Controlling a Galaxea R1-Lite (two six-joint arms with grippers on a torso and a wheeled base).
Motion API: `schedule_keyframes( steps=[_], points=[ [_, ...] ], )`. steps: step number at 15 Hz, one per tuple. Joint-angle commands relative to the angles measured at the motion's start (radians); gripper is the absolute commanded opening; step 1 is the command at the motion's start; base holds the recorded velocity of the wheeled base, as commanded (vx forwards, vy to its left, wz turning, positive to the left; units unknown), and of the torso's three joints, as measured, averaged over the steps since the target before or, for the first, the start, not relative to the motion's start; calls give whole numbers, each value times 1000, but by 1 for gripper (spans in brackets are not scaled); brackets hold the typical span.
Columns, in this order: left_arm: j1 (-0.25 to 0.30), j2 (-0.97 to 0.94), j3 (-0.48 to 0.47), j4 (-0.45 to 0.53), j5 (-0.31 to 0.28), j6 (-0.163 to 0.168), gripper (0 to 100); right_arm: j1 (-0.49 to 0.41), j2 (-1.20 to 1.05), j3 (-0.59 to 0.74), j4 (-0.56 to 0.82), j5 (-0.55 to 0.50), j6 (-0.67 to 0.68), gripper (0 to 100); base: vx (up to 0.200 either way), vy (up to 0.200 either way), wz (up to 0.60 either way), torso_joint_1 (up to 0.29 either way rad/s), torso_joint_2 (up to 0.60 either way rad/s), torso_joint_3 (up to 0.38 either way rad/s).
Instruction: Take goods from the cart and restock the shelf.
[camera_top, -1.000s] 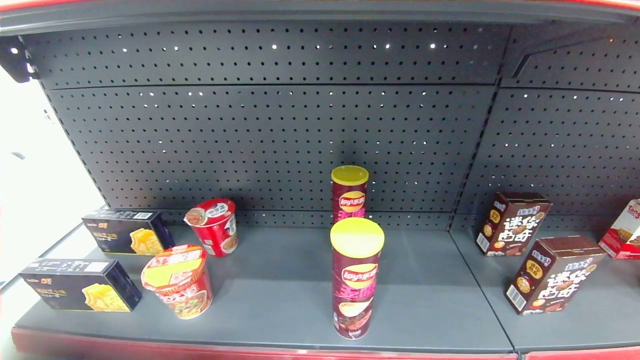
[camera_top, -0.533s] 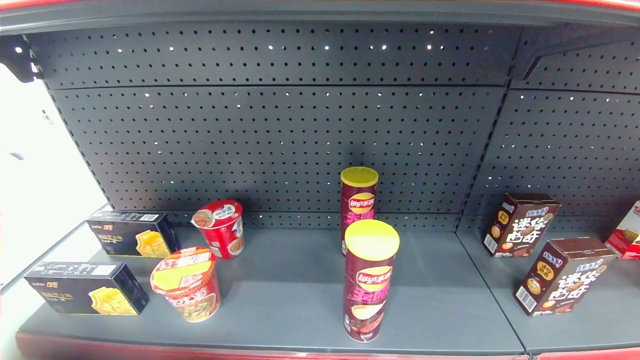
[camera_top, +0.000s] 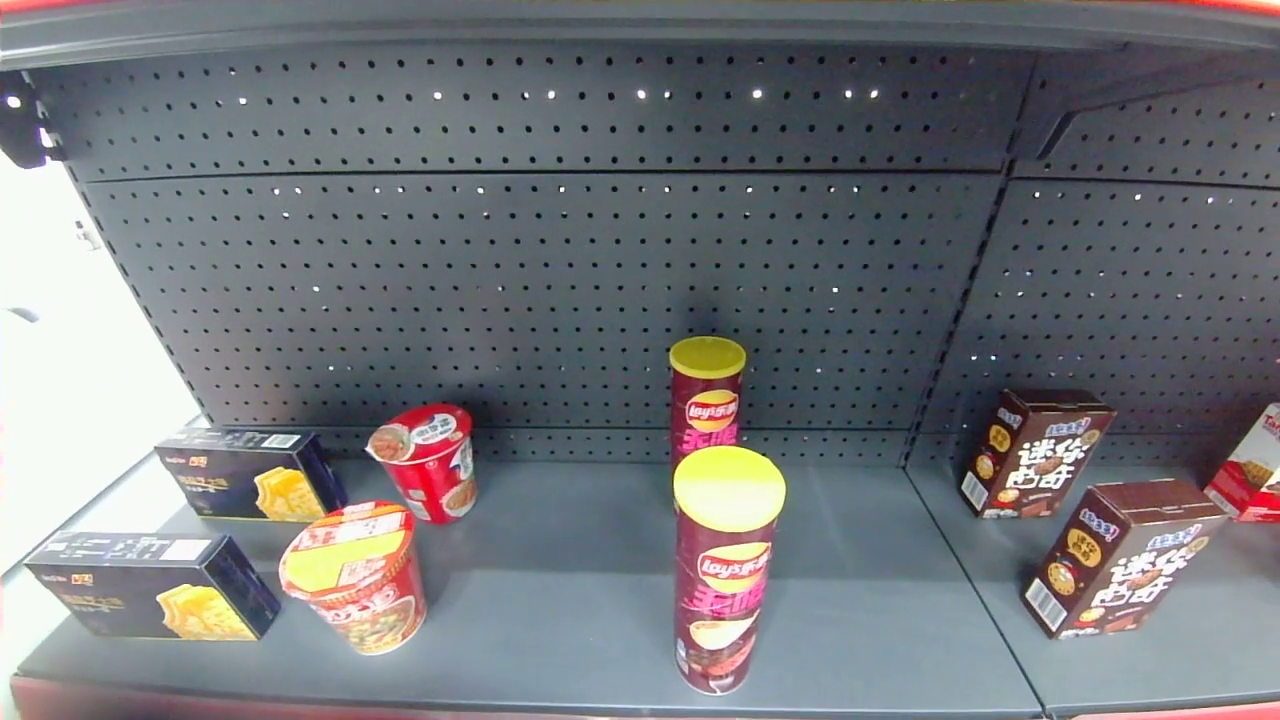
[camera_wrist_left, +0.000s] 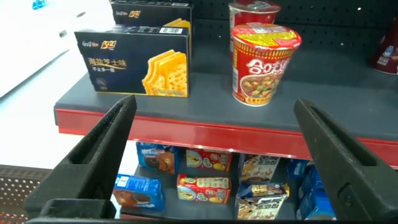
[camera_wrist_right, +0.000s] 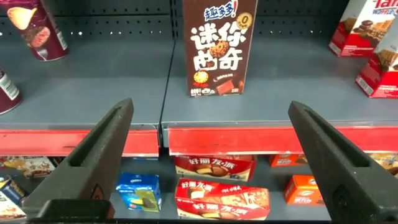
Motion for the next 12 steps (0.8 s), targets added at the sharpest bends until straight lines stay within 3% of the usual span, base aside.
schedule_keyframes(
  steps=[1, 2, 10, 12],
  points=[
    [0, 1, -1, 2, 2, -1, 100, -1, 1, 0, 0, 0, -2, 100, 0, 0, 0, 0, 0, 0],
    [0, 1, 0, 0, 2, -1, 100, -1, 1, 0, 0, 0, -2, 100, 0, -200, 0, 2, 2, 2],
    [0, 1, -1, 0, 0, -1, 100, -1, 1, 0, 0, 0, 0, 100, 0, 0, 0, 0, 0, 0],
    [0, 1, 0, 0, 0, -1, 100, -1, 1, 0, 0, 0, 0, 100, 0, -100, 0, -1, 1, 1]
  ],
)
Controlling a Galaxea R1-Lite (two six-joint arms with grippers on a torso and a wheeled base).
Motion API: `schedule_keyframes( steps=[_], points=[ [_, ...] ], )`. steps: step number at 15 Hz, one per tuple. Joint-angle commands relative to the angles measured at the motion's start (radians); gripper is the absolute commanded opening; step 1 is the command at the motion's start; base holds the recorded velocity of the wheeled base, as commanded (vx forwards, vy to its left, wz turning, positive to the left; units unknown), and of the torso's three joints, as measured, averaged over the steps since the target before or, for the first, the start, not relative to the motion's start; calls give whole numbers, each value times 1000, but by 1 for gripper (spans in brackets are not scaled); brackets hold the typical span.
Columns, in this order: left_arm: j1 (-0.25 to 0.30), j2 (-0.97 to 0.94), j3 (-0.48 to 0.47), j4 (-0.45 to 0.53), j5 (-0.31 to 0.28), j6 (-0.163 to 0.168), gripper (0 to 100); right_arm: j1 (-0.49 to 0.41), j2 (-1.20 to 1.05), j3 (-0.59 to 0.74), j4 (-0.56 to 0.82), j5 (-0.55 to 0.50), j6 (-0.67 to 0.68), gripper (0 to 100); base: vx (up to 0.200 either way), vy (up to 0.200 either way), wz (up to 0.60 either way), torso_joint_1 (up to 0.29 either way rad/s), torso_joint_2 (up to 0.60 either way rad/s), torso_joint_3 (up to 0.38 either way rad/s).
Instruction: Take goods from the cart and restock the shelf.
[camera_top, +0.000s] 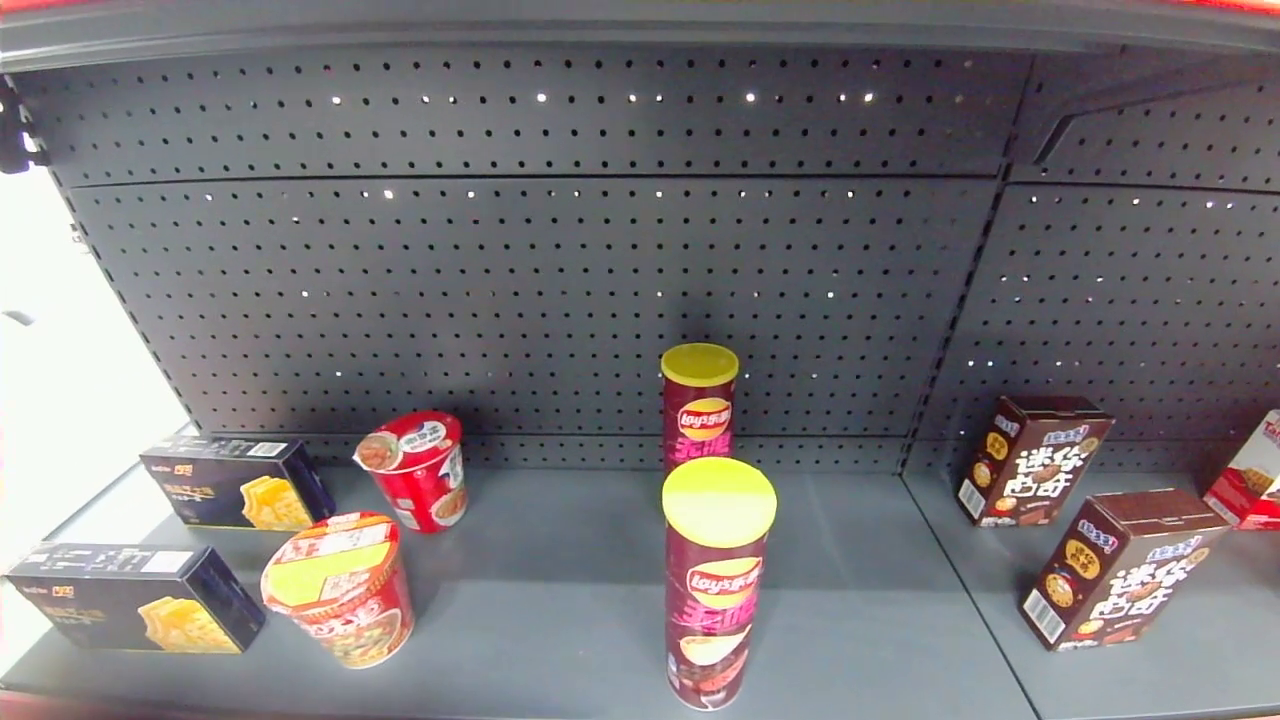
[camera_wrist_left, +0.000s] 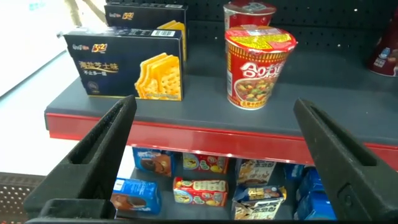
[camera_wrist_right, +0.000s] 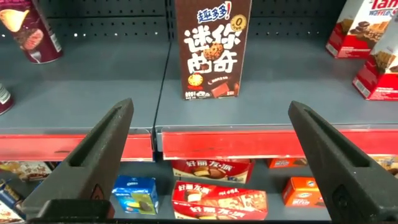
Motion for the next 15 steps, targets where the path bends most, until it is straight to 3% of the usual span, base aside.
schedule_keyframes(
  steps=[1, 15],
  points=[
    [1, 1, 0, 0, 1, 0, 100, 0, 1, 0, 0, 0, 0, 100, 0, 0, 0, 0, 0, 0],
    [1, 1, 0, 0, 1, -2, 100, 0, 1, 0, 0, 0, 0, 100, 0, 0, 0, 0, 0, 0]
  ],
)
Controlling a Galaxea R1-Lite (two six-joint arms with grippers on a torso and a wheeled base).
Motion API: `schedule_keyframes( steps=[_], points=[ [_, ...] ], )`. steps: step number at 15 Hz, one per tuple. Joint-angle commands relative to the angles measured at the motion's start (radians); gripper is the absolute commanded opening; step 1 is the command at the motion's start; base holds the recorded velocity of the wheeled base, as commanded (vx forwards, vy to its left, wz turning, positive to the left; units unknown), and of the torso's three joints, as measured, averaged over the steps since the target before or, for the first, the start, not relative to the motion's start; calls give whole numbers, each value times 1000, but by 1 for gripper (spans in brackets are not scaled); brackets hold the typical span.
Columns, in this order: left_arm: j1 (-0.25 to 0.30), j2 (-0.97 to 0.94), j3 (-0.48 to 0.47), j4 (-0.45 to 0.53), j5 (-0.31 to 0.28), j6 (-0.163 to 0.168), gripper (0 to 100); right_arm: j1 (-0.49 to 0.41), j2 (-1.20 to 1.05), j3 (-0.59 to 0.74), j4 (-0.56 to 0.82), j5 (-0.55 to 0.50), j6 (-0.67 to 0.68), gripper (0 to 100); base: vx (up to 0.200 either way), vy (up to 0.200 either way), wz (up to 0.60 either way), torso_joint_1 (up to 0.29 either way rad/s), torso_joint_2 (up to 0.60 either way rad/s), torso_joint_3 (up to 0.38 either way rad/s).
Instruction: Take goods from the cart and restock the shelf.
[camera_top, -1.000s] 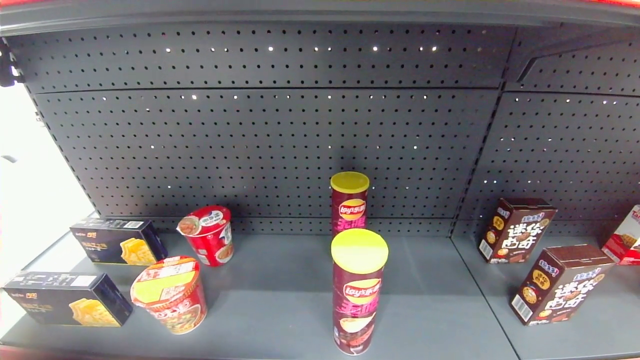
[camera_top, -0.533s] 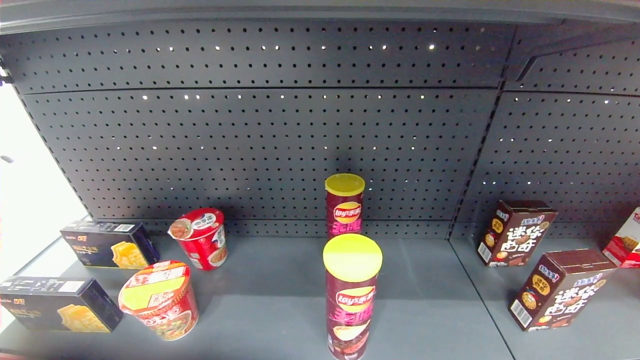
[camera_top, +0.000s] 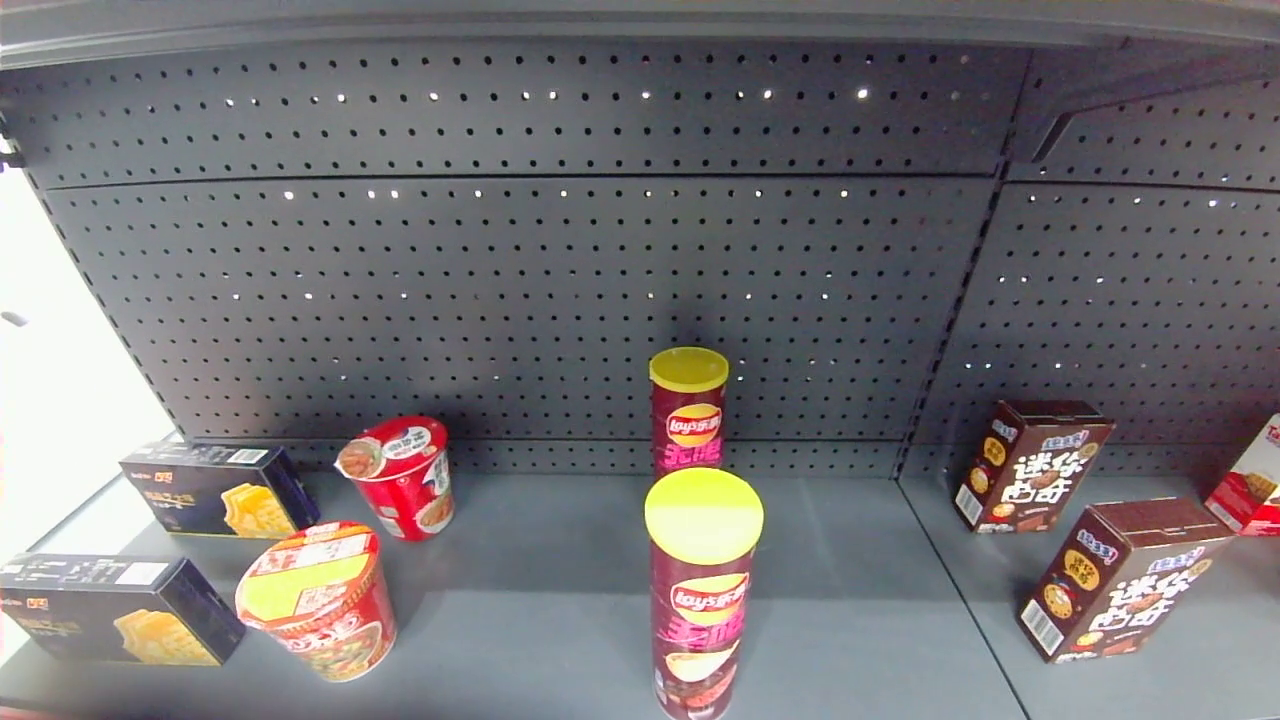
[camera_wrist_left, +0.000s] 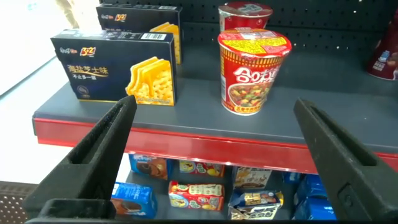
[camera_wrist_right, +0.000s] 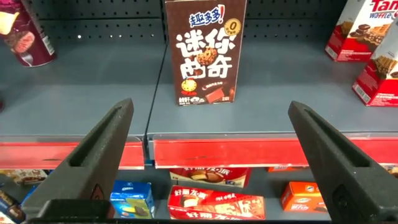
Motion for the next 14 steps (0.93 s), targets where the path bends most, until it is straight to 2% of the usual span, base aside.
schedule_keyframes(
  steps=[1, 14],
  points=[
    [0, 1, 0, 0, 2, 0, 100, 0, 1, 0, 0, 0, 0, 100, 0, 0, 0, 0, 0, 0],
    [0, 1, 0, 0, 0, 0, 100, 0, 1, 0, 0, 0, -2, 100, 0, 0, 0, 0, 0, 0]
  ],
)
